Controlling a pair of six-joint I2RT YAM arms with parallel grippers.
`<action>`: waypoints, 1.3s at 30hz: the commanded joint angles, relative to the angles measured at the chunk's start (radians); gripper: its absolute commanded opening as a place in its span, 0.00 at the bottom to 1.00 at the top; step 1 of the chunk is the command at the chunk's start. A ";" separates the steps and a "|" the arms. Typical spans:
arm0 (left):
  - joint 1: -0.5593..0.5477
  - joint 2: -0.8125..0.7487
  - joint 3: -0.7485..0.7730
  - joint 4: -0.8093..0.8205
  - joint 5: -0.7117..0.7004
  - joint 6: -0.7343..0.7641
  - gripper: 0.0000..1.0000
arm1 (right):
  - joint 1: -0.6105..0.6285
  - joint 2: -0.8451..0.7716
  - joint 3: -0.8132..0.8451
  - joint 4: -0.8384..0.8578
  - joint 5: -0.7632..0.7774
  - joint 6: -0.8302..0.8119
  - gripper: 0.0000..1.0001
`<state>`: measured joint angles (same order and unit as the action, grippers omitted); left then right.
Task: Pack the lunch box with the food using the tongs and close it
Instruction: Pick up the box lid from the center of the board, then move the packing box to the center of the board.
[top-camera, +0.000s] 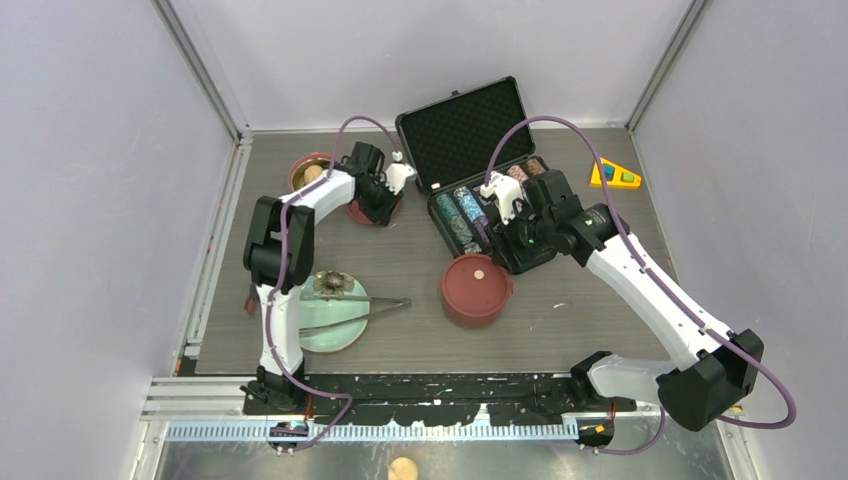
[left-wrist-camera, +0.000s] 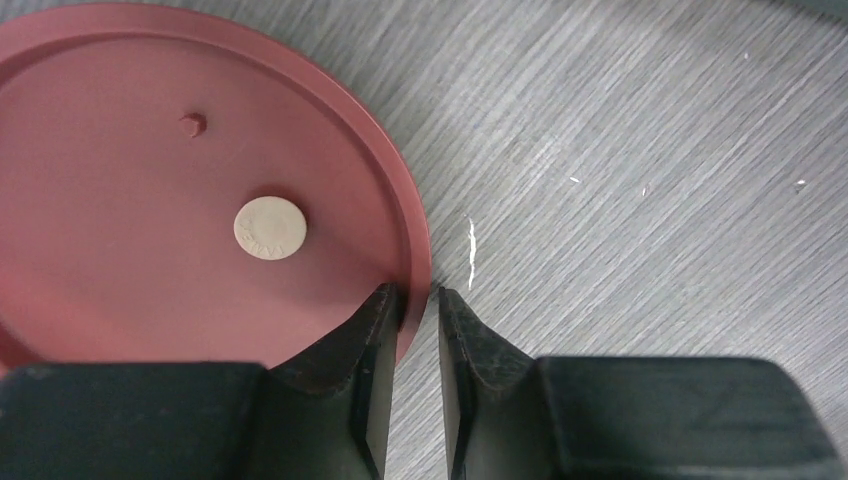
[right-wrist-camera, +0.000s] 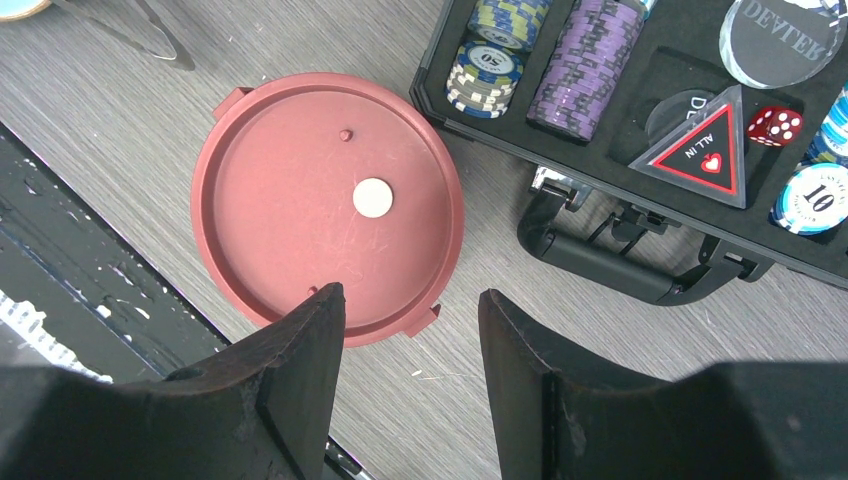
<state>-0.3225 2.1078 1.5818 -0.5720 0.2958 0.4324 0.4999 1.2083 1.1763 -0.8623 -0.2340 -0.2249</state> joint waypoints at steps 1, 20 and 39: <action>-0.006 -0.055 -0.024 0.018 -0.012 0.019 0.21 | -0.007 -0.015 0.009 0.030 -0.005 0.015 0.57; -0.007 -0.362 -0.045 -0.082 -0.031 0.026 0.00 | -0.007 -0.020 0.011 0.023 -0.017 0.016 0.57; 0.194 -0.055 0.328 -0.269 -0.068 0.068 0.00 | -0.007 -0.029 -0.009 0.022 -0.032 0.021 0.57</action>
<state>-0.1368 2.0163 1.8633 -0.8093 0.2016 0.5060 0.4953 1.2083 1.1721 -0.8623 -0.2546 -0.2123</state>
